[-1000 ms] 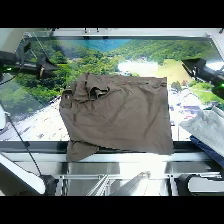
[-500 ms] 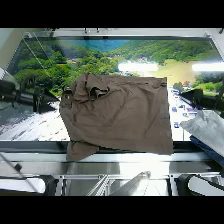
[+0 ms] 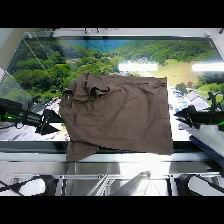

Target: Fold the shirts.

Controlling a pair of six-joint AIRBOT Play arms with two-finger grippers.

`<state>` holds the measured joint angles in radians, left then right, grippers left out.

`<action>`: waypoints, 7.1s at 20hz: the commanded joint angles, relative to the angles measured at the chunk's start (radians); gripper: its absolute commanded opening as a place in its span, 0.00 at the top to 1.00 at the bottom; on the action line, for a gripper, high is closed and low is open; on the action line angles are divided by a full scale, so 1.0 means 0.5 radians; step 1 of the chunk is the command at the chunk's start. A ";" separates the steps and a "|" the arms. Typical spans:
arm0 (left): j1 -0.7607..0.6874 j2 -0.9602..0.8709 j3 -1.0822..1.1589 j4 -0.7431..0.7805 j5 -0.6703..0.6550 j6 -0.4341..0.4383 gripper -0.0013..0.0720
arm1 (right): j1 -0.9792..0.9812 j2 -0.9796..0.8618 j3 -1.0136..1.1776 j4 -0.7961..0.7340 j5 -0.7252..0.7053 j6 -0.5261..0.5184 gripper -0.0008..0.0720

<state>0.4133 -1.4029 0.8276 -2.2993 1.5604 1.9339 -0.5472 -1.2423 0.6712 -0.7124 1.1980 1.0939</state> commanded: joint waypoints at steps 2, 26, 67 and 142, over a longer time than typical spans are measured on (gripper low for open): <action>0.002 0.151 -0.264 0.169 -0.146 -0.119 0.02 | -0.003 0.144 -0.046 -0.494 0.024 0.466 0.52; -0.493 0.080 -0.105 0.336 -0.229 -0.150 0.95 | 0.387 0.134 -0.608 0.183 0.016 0.141 0.97; -0.307 -0.468 2.367 -0.276 -0.393 0.072 0.95 | 0.196 -0.318 0.947 1.212 -0.017 -0.286 0.97; -0.522 -0.429 0.667 -0.027 -0.220 -0.150 0.98 | 0.211 -1.160 1.360 0.034 0.185 -0.098 0.97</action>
<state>0.1493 -1.6093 1.1637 -2.3081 1.4502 1.8610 -0.4583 -1.8111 1.3514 -0.6922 1.2991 1.0462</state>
